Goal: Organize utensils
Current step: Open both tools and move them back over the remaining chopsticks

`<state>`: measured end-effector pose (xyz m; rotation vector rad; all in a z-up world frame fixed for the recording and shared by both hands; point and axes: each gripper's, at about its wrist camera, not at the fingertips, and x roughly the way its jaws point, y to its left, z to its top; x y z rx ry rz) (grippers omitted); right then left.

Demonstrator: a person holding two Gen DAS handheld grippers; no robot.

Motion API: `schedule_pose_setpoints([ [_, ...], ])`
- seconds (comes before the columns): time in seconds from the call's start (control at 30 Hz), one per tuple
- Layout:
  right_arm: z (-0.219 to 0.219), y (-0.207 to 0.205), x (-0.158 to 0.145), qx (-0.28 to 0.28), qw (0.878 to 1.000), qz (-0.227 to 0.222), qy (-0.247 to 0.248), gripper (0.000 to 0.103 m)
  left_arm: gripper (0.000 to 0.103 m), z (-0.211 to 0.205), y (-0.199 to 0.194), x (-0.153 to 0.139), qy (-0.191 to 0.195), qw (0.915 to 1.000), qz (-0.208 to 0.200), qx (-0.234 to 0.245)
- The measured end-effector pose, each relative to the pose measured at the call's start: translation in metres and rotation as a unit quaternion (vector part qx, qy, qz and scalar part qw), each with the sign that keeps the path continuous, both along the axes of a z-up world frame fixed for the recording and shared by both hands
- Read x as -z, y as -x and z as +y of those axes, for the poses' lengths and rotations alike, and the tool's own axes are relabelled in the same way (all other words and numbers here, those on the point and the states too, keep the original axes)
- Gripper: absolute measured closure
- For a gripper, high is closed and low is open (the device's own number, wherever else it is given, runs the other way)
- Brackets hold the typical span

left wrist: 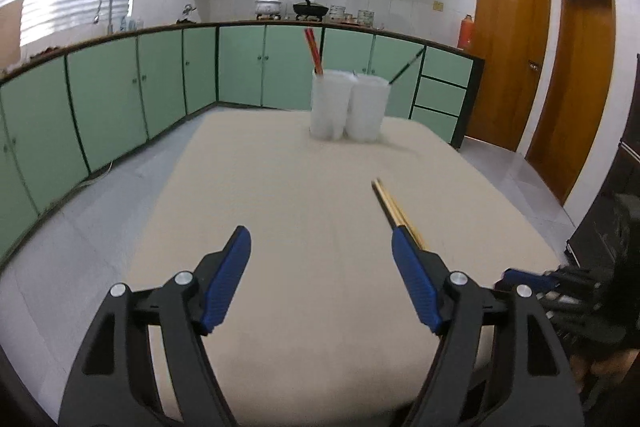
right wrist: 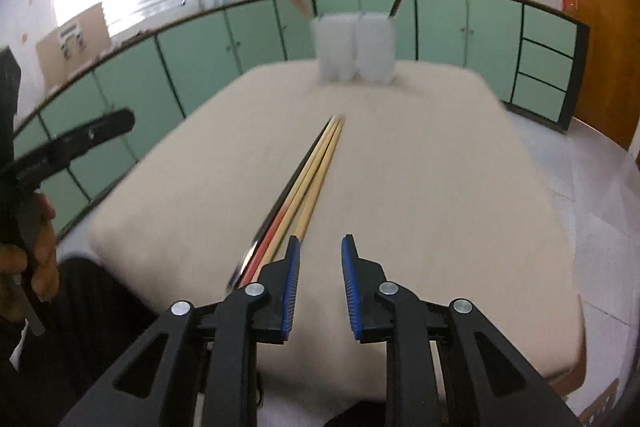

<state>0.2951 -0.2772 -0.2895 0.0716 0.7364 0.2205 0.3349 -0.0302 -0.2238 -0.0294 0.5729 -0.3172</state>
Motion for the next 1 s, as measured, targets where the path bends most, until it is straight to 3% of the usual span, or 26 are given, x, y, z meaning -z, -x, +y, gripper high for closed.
schedule_pose_setpoints([
  [0.37,0.017,-0.018,0.022,-0.014,1.000,0.019,0.010,0.082,0.032,-0.003,0.023,0.024,-0.002,0.9999,0.016,0.002],
  [0.43,0.013,-0.021,0.022,-0.005,1.000,0.018,0.010,0.096,0.033,-0.006,0.023,0.028,-0.003,0.9998,0.019,0.007],
  [0.47,0.009,-0.023,0.023,0.005,1.000,0.020,0.011,0.096,0.034,-0.010,0.023,0.032,-0.006,0.9997,0.022,0.013],
  [0.7,-0.018,-0.021,0.022,0.049,0.999,0.021,-0.007,0.096,0.037,-0.051,0.023,0.056,-0.044,0.9962,0.043,0.063],
  [1.0,-0.024,-0.023,0.025,0.050,0.998,0.024,-0.024,0.096,0.041,-0.084,0.016,0.082,-0.096,0.9900,0.069,0.078],
])
